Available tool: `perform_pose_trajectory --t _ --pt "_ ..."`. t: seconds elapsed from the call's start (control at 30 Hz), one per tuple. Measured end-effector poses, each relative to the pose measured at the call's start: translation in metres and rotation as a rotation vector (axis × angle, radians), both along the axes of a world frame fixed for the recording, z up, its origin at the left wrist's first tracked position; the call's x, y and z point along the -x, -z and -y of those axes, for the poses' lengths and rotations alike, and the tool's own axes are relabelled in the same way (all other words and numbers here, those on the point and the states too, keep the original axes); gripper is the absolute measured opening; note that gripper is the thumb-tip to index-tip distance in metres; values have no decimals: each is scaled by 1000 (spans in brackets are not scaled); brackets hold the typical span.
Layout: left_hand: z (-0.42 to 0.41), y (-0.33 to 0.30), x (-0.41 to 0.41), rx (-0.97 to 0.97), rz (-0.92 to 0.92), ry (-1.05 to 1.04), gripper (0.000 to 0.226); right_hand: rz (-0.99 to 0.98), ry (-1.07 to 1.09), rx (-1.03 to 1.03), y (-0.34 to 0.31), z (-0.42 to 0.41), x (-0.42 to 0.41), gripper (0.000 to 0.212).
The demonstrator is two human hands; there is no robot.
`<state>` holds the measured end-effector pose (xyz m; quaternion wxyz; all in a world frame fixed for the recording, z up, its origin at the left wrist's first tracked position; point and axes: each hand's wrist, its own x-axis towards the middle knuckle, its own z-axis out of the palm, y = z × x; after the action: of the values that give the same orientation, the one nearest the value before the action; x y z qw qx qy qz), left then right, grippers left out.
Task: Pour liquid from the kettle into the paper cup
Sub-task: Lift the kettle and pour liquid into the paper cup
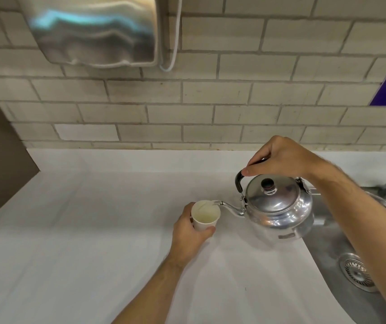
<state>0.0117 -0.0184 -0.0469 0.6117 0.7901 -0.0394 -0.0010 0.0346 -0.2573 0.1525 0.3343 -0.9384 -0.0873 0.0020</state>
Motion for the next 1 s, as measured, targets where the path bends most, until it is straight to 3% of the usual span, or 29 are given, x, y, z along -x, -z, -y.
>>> perform_pose_trajectory --t 1.0 --pt "-1 -6 3 2 4 6 57 9 -5 133 -12 8 1 16"
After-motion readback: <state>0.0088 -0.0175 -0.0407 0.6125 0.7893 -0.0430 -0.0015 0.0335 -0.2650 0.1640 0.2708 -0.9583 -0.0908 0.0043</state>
